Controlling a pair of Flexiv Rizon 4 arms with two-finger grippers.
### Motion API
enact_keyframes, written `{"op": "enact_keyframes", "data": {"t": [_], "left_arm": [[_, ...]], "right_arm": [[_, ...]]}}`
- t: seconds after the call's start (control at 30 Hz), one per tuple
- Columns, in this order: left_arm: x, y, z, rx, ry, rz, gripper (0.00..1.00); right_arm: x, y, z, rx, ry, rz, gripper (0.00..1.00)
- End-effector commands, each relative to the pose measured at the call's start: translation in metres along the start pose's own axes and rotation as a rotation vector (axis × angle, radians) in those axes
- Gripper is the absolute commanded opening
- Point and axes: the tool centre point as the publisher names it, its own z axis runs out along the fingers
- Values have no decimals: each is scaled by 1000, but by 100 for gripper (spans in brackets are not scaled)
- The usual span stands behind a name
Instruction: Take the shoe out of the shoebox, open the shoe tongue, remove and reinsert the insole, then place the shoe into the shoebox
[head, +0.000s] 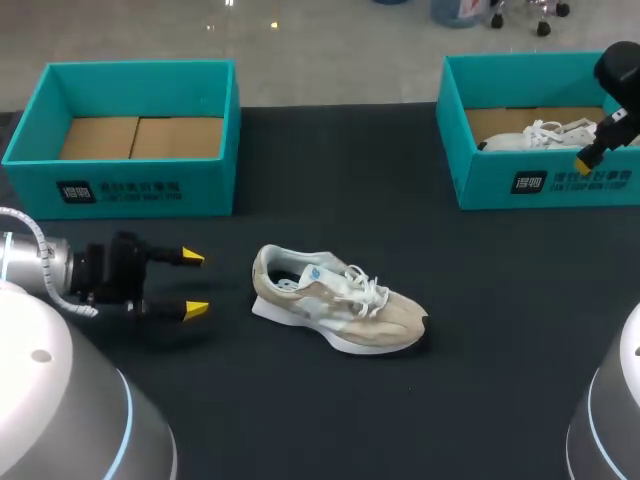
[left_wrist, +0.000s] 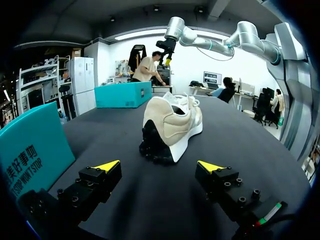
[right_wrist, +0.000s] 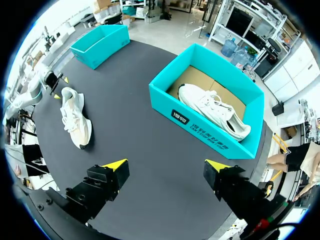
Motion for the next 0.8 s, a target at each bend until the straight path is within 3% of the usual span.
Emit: {"op": "enact_keyframes", "data": {"t": [0.03,0.43,0.8], "left_arm": [[0,0,0,-2,0,0,100],[-10,-3,-3,-21,-21,11,100],[-19,-6,-4,-47,27,17,100]], "right_arm": [[-1,0,1,1,0,0,100],[-1,0,1,1,0,0,100],[-1,0,1,1,0,0,100]]}}
